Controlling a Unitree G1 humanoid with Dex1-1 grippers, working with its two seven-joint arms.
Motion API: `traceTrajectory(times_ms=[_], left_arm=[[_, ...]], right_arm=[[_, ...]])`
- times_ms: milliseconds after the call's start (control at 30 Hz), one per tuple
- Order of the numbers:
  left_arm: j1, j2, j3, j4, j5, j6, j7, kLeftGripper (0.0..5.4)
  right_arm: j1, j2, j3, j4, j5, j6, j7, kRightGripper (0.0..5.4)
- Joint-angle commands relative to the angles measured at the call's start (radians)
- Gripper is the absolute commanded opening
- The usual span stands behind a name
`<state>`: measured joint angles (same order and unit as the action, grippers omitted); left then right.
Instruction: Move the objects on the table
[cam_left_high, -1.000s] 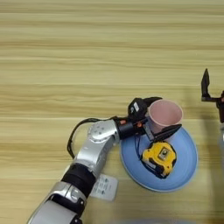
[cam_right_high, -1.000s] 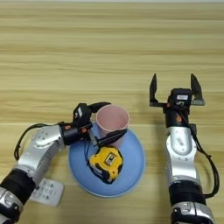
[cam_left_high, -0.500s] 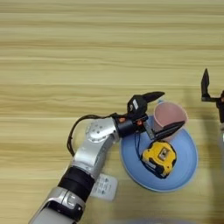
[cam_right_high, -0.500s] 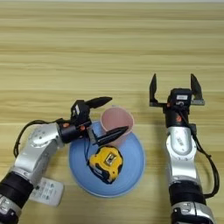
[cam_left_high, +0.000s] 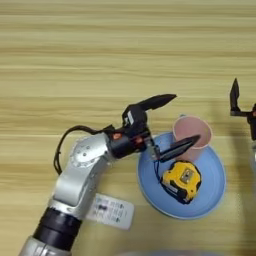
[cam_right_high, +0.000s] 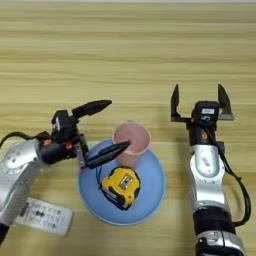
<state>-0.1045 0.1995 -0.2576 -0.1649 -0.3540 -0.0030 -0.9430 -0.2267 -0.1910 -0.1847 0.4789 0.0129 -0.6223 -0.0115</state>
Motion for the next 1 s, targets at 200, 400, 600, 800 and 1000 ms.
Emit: traceTrajectory(times_ms=[200,400,600,800,1000], left_arm=[[0.043,0.375,0.084,-0.194,-0.114,0.175,-0.239,5.39],[0.105,0.543,0.047,-0.198,-0.092,0.178,-0.394,5.39],[0.144,0.632,-0.025,-0.165,0.042,0.112,-0.441,5.39],[0.149,0.65,-0.102,-0.086,0.2,0.005,-0.429,5.39],[0.131,0.635,-0.129,-0.02,0.245,-0.034,-0.416,5.39]], right_arm=[[-0.007,0.006,0.01,-0.003,-0.007,0.002,-0.002,5.4],[-0.007,0.01,0.015,-0.009,-0.009,0.006,-0.006,5.4],[-0.005,0.008,0.016,-0.014,-0.006,0.009,-0.005,5.4],[-0.004,0.008,0.016,-0.02,-0.006,0.009,-0.006,5.4],[-0.003,0.01,0.017,-0.023,-0.008,0.009,-0.007,5.4]])
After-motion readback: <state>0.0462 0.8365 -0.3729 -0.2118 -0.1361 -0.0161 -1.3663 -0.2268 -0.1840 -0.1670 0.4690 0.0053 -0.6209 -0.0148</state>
